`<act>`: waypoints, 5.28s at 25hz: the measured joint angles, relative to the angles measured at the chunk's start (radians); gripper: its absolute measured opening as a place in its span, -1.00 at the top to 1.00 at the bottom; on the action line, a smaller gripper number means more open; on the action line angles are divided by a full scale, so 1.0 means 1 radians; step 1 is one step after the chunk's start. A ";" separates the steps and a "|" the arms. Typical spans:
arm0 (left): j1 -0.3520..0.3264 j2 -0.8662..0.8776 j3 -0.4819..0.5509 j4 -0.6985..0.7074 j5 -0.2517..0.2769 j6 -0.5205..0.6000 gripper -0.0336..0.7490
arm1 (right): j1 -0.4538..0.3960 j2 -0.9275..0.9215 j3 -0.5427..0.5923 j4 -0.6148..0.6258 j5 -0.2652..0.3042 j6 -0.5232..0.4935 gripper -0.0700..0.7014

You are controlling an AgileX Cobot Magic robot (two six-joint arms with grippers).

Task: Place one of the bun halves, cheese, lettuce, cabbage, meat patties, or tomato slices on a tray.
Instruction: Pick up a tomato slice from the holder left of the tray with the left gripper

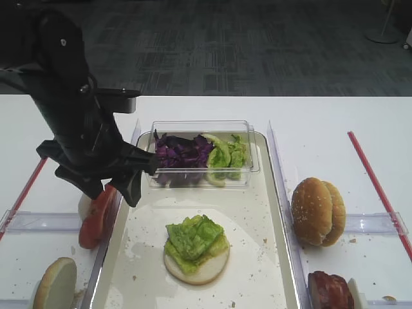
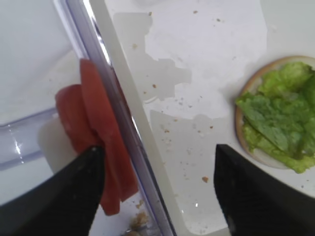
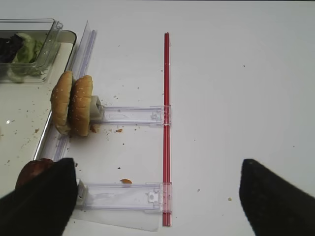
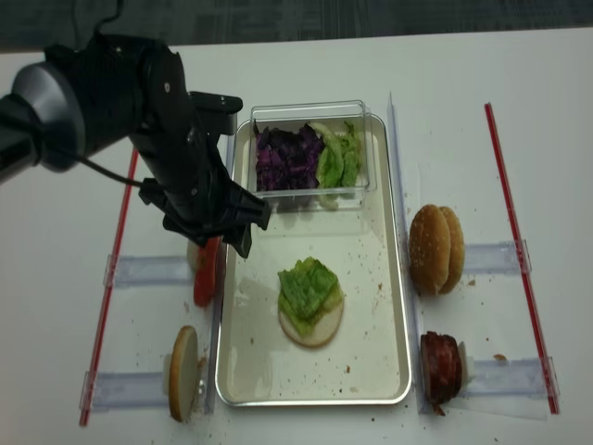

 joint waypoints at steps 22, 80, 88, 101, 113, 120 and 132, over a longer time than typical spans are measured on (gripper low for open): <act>0.002 0.112 -0.044 0.035 0.031 -0.046 -0.17 | 0.000 0.000 0.000 0.000 0.000 0.000 -0.94; 0.002 0.190 -0.166 0.057 0.170 -0.090 0.10 | 0.000 0.000 0.000 0.000 0.000 -0.004 -0.94; 0.002 0.196 -0.166 0.109 0.170 -0.113 0.31 | 0.000 0.000 0.000 0.000 0.000 -0.004 -0.94; 0.002 0.196 -0.166 0.137 0.170 -0.115 0.79 | 0.000 0.000 0.000 0.000 0.000 -0.004 -0.94; 0.002 0.196 -0.166 0.137 0.180 -0.115 0.81 | 0.000 0.000 0.000 0.000 0.000 -0.004 -0.94; 0.002 0.189 -0.170 0.137 0.187 -0.115 0.81 | 0.000 0.000 0.000 0.000 0.000 -0.004 -0.94; 0.002 0.098 -0.179 0.138 0.212 -0.113 0.81 | 0.000 0.000 0.000 0.000 0.000 -0.004 -0.94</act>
